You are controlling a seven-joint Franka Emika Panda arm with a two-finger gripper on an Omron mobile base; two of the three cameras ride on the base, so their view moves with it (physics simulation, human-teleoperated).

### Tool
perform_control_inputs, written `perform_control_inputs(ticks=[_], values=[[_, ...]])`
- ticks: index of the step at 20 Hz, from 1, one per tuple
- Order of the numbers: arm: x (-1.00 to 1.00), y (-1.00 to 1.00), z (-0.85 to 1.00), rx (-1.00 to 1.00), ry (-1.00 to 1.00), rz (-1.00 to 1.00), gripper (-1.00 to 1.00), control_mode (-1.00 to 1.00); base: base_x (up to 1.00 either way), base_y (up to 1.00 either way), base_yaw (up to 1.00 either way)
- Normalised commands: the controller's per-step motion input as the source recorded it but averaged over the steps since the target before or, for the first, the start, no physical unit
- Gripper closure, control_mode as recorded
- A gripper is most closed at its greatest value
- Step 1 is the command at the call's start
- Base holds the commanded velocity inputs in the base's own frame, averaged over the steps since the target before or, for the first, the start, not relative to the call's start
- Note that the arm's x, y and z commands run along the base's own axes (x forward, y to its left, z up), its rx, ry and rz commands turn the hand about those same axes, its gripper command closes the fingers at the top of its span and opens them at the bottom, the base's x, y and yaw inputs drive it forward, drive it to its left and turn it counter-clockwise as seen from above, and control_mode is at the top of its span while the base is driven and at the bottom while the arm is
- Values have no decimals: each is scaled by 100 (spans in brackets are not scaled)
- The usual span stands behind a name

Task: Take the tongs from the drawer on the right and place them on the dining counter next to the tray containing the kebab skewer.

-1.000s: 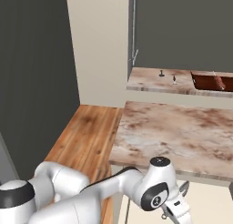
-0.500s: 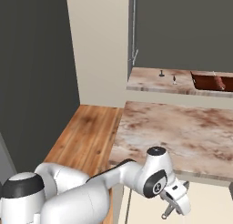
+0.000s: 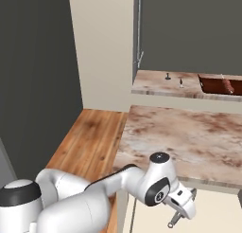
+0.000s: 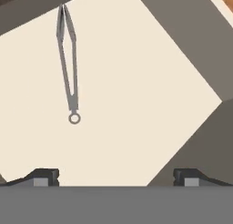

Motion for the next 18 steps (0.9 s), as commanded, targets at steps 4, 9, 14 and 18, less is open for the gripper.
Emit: perform_control_inputs(ticks=[4,9,14,18], values=[[13,14,-6,0,0,16,-100,-100,0,0,0],[17,5,-13,0,0,10,-100,-100,0,0,0],[21,0,-20,5,0,7,-100,-100,0,0,0],[26,0,-17,8,0,6,-100,-100,0,0,0]])
